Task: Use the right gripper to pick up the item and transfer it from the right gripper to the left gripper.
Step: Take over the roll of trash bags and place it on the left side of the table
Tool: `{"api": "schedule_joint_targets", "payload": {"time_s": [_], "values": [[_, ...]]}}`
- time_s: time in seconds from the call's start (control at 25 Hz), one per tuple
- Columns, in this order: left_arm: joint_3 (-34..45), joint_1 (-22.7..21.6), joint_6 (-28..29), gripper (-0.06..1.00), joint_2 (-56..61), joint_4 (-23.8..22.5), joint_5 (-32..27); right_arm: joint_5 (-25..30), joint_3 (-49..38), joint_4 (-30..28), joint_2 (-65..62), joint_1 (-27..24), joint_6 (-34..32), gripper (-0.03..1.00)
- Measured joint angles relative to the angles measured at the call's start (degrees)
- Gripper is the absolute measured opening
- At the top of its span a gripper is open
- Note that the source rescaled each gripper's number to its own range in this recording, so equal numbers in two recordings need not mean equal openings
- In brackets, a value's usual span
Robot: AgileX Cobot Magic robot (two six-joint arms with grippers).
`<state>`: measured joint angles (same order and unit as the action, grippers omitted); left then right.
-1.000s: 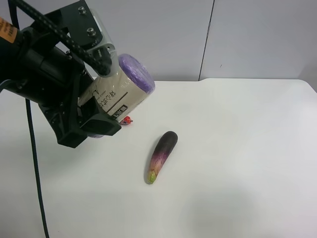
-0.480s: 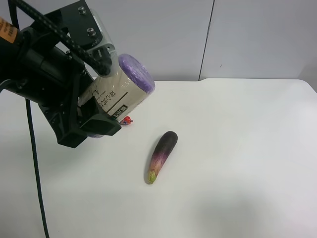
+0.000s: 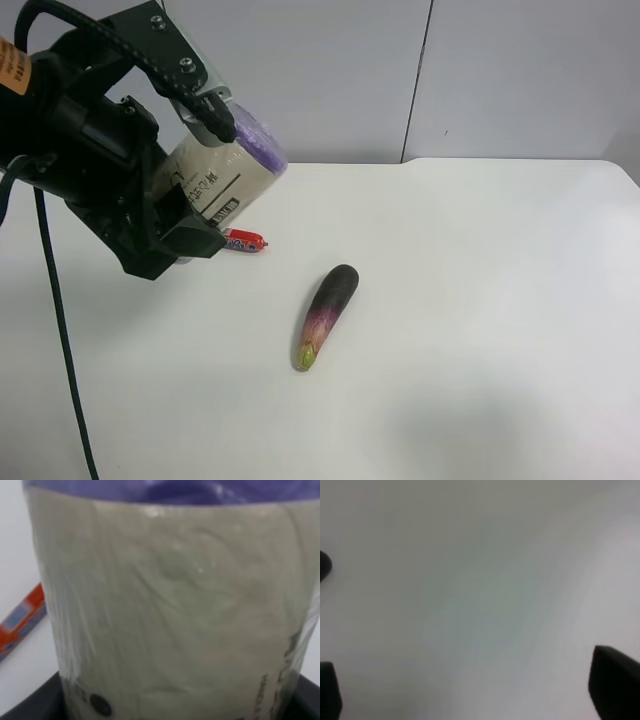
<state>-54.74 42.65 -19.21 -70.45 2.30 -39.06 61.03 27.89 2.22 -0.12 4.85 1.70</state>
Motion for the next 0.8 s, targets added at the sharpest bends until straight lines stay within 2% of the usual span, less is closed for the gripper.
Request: {"api": "schedule_joint_targets", "payload": {"time_s": [0.12,0.24,0.6,0.8], "values": [[0.0,-2.1,4.7,0.00,0.0,-3.1,0.0,0.0,0.0,0.0,0.0,0.0,0.0,0.99],[0.0,-7.2,7.1,0.00,0.0,-3.9,0.0,0.0,0.0,0.0,0.0,0.0,0.0,0.99],[0.0,-26.1,7.7,0.00,-2.4,-4.3,0.0,0.0,0.0,0.0,0.0,0.0,0.0,0.99],[0.0,-32.0,7.7,0.00,-8.4,-4.4,-1.1,0.0,0.0,0.0,0.0,0.0,0.0,0.99]]}}
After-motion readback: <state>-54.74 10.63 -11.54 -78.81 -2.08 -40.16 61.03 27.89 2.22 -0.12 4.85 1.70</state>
